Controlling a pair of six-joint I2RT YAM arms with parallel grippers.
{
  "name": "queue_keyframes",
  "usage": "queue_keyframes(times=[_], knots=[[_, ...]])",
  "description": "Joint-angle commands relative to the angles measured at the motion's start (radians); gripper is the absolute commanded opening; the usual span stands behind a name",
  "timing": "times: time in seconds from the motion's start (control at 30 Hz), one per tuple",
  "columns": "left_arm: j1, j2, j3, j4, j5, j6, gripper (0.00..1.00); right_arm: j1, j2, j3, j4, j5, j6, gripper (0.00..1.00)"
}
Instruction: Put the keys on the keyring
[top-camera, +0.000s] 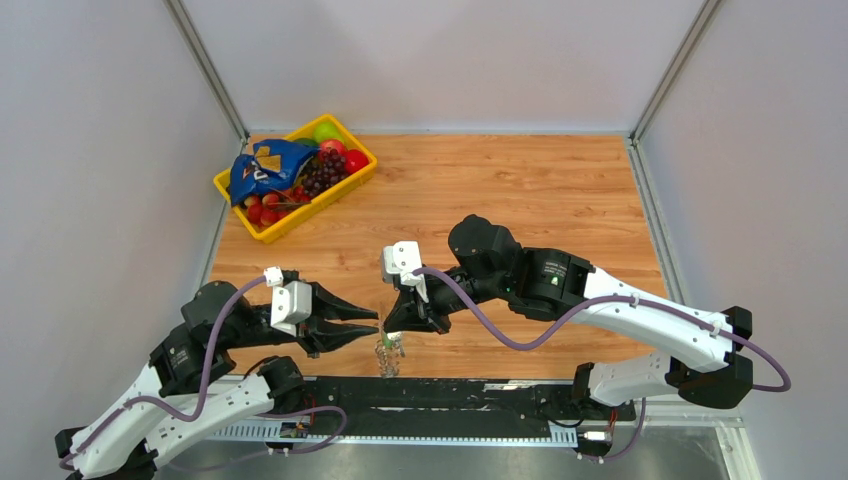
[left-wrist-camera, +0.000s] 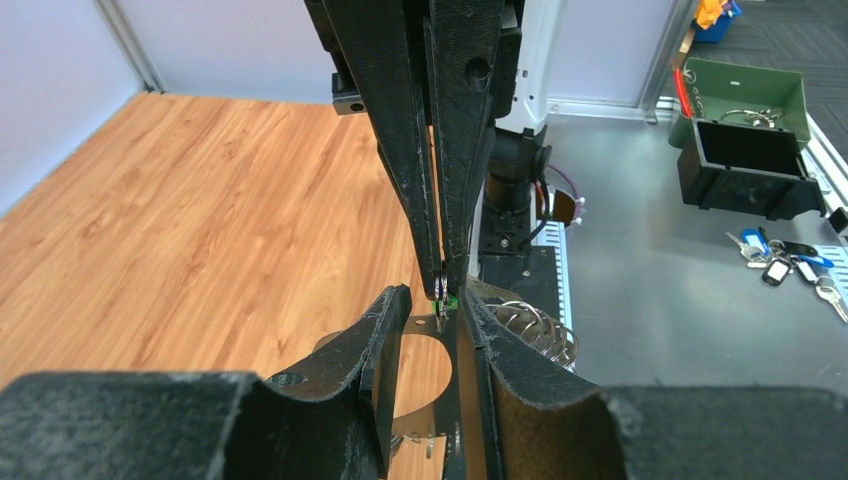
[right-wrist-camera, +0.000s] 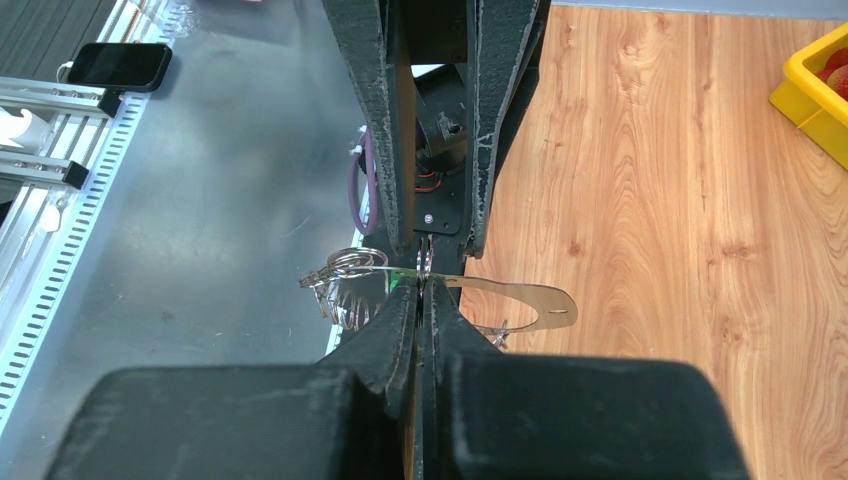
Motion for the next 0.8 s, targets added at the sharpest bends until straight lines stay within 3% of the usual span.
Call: queue_keyframes(times=[0.0,0.77], knots=[[-0.003,-0.001,0.03,0.024,-0.003,0.015,0.35,0.005,-0.004,0.023,0.021,-0.002,-0.012,0.0],[-0.002,0.021,0.016,0.05,0.009,0.018,0.35,0.007,0.006,0.042,0.024,-0.003,-0.017,0.0]])
